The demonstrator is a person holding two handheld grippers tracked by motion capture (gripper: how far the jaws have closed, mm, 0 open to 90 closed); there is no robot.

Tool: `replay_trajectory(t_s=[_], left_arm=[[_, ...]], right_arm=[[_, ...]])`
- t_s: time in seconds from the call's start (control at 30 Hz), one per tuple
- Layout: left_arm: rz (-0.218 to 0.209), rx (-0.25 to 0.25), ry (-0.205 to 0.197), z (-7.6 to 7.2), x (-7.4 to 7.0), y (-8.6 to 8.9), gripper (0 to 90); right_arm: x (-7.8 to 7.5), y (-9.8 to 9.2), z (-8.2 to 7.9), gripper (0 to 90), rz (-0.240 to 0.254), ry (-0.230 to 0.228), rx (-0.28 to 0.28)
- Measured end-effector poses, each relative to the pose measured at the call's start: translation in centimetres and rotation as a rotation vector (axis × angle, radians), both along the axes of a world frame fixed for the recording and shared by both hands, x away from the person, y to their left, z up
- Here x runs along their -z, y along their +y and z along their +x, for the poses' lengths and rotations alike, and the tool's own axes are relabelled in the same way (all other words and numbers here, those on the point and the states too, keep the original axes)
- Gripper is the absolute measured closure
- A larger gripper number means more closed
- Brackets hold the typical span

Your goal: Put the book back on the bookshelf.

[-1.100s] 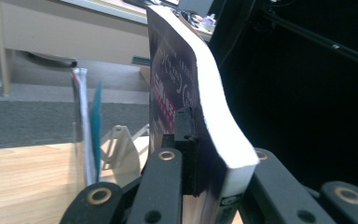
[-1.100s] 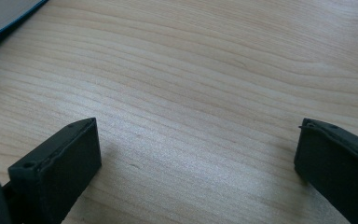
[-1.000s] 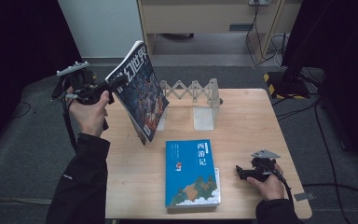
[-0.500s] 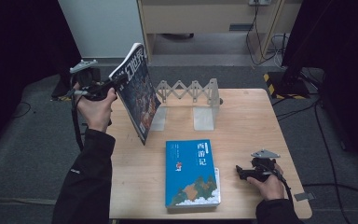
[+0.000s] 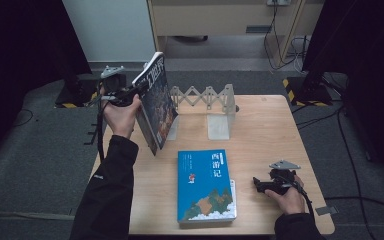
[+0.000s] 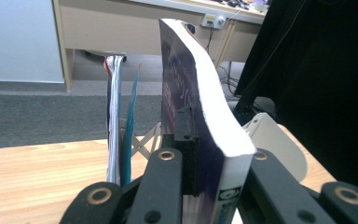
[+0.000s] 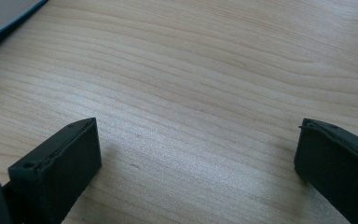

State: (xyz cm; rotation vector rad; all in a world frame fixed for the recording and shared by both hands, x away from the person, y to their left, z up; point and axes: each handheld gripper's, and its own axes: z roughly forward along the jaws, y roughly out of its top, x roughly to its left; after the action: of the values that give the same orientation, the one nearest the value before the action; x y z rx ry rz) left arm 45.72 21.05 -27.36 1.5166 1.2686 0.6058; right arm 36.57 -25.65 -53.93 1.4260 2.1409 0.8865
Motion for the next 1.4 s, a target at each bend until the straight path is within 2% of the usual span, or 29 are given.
replay_trajectory(t_s=[0.27,0.5,0.57,0.63,0.87,1.03,1.17,1.4], left_arm=[[0.011,-0.025,0.008,1.4,1.1,-0.7,82.2],[0.053,-0.054,0.019,2.4,2.3,-1.3,82.1],[0.052,-0.061,0.025,2.7,2.6,-1.3,82.1],[0.058,-0.063,0.011,2.7,2.9,-1.4,82.1],[0.064,-0.077,0.023,3.3,3.6,-1.6,82.1],[0.071,-0.083,0.01,3.4,3.7,-1.8,82.1],[0.096,-0.078,0.013,3.4,3.7,-2.2,82.1],[0.092,-0.071,0.016,3.3,3.2,-2.8,82.0]], right_arm=[[0.0,0.0,0.0,0.7,0.0,0.0,0.0],[0.0,0.0,0.0,0.7,0.0,0.0,0.0],[0.0,0.0,0.0,0.7,0.0,0.0,0.0],[0.0,0.0,0.0,0.7,0.0,0.0,0.0],[0.0,0.0,0.0,0.7,0.0,-0.002,0.001],[0.0,0.0,0.0,0.7,0.0,-0.001,0.001],[0.0,0.0,0.0,0.7,-0.001,-0.001,0.001],[0.0,0.0,0.0,0.7,-0.001,-0.002,0.001]])
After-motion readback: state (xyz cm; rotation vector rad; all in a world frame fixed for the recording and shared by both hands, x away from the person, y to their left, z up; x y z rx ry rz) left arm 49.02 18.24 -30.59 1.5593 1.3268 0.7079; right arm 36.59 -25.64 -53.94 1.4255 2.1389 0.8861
